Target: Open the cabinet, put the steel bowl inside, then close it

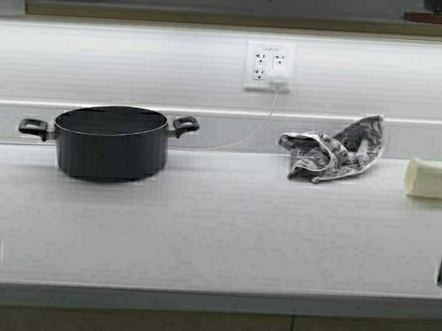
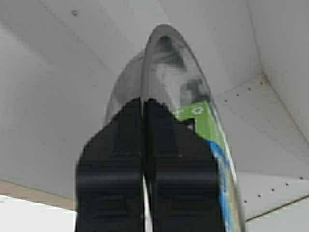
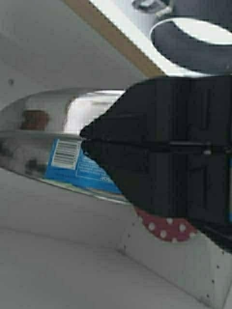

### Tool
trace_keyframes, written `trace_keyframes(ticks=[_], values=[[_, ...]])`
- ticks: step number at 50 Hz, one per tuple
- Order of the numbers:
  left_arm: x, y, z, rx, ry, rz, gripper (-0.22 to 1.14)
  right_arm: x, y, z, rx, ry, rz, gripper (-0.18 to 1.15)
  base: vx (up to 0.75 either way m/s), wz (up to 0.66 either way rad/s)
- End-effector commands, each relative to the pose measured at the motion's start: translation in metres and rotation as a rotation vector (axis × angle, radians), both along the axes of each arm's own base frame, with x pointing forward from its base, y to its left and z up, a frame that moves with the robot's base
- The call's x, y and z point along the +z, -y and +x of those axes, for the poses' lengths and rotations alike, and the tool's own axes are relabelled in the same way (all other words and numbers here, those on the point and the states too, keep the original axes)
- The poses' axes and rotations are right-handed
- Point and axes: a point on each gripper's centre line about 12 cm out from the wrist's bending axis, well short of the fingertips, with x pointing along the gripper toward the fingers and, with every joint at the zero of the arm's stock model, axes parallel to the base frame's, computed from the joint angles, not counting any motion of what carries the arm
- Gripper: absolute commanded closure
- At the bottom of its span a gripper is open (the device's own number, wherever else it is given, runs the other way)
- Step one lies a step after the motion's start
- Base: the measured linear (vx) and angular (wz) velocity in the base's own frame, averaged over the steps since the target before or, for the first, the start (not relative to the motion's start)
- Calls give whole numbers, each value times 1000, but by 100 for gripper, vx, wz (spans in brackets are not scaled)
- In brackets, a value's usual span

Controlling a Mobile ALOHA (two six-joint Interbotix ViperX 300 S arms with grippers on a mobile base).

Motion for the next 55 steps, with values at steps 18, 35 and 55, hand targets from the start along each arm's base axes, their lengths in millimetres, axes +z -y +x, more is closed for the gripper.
trace_keyframes(ticks=[18, 35, 55], values=[[10, 40, 4, -68, 30, 2, 89, 26, -16, 43, 47, 88, -4, 89, 1, 0], [15, 40, 28, -24, 4, -12, 89, 32, -12, 82, 40, 65, 3, 89, 10, -1], [-4, 29, 41, 41, -109, -55, 89, 19, -20, 94, 101, -3, 15, 89, 8, -1]])
